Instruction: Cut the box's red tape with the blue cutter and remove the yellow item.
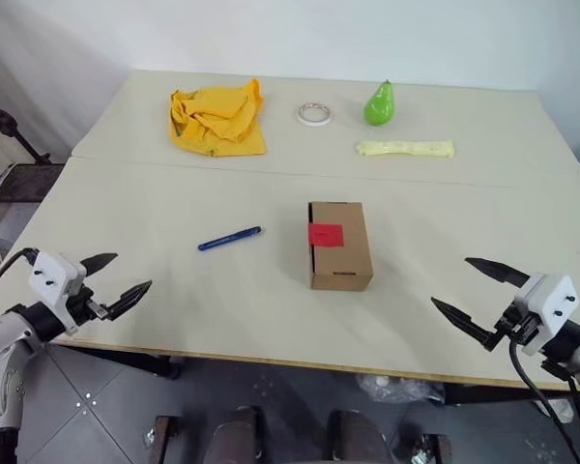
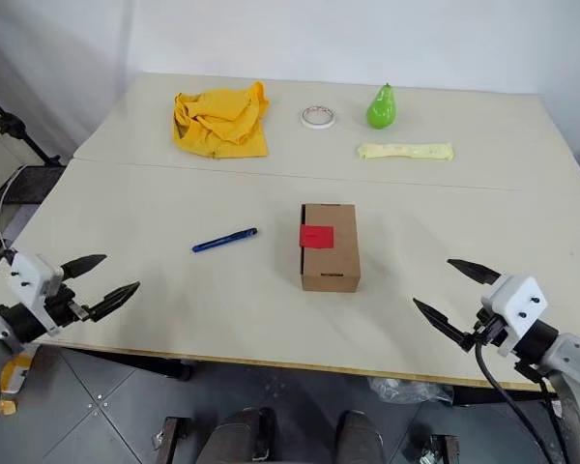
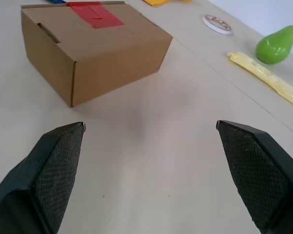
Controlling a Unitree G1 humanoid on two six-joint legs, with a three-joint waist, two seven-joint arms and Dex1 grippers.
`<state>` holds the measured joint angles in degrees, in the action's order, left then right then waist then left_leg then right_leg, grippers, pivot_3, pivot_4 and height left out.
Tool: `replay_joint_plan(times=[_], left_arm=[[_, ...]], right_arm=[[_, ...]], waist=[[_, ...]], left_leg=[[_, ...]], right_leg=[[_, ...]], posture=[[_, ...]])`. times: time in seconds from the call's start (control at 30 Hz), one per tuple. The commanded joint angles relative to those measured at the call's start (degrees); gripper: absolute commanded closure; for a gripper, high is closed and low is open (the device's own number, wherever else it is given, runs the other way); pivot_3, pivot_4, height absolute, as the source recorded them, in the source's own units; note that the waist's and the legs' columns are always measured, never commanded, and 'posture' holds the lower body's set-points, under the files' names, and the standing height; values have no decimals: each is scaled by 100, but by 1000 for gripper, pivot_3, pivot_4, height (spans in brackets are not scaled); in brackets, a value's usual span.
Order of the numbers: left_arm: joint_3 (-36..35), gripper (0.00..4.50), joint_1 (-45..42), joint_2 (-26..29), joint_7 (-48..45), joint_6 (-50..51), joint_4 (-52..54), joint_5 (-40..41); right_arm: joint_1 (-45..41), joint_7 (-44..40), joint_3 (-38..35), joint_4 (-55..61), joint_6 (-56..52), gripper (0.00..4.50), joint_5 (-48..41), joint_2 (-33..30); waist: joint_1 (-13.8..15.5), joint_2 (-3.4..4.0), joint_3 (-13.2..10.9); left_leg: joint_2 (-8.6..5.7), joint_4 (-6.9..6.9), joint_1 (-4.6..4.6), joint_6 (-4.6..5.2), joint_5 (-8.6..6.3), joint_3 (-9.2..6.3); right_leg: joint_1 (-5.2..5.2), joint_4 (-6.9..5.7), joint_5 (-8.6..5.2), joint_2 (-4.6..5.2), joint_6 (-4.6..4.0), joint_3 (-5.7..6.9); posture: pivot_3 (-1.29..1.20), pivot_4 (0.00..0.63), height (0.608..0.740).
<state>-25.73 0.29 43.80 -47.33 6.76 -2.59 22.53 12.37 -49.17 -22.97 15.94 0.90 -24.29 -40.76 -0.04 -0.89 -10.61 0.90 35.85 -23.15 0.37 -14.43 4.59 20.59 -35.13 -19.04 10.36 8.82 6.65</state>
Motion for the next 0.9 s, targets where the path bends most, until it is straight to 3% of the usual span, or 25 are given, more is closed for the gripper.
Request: replay_joint_plan(times=[0.03,0.23,0.33,0.4,0.53,0.7,0.73,0.9], left_arm=[[-29,45,-31,176,-138,-3,104,7],[171,45,-252,187,-225,573,481,264],[667,643,-894,134,-215,692,588,117],[1205,1268,-1700,-62,-101,623,259,-206],[2196,2551,-3416,-750,-66,107,-1021,-898],[2973,4123,-5457,-1784,237,-837,-3655,-1784],[3122,4452,-5866,-2030,411,-1132,-4292,-2018],[3352,4488,-6941,-2785,1148,-1754,-6223,-2584]], right_arm=[[50,63,-96,185,23,0,-25,49],[6,-39,11,236,-62,0,-154,73],[-52,-49,248,487,-399,619,-154,-33],[-117,6,522,710,-742,1272,-48,-121],[-294,78,1090,984,-1146,2713,284,-252],[-723,684,1670,1053,-1652,4415,919,-113],[-816,908,1685,1059,-1891,4500,936,-13],[-944,905,2040,1615,-2770,4500,601,66]], waist=[[-13,0,0],[-1,0,0],[30,-5,-3],[61,-6,-3],[156,-12,-2],[154,-39,-13],[154,-58,-24],[134,-70,-30]], left_leg=[[-1,0,0,0,-1,0],[0,10,0,2,-4,-1],[2,21,-1,4,-6,-2],[2,26,-2,4,-5,-5],[-15,38,-3,4,-4,-1],[-14,44,-14,4,-3,40],[-14,49,-13,5,-3,43],[-12,54,-24,17,-14,53]], right_leg=[[0,-3,0,-1,0,-1],[0,-9,0,-1,0,0],[-2,-18,0,0,0,-1],[-2,-27,0,0,0,-2],[-3,-35,2,-2,-2,-2],[9,-30,2,-8,-1,3],[7,-31,2,-6,0,4],[15,-18,4,-4,4,10]], posture=[[0,150,740],[0,150,740],[0,150,740],[0,150,740],[0,150,740],[0,150,740],[0,150,740],[0,150,740]])
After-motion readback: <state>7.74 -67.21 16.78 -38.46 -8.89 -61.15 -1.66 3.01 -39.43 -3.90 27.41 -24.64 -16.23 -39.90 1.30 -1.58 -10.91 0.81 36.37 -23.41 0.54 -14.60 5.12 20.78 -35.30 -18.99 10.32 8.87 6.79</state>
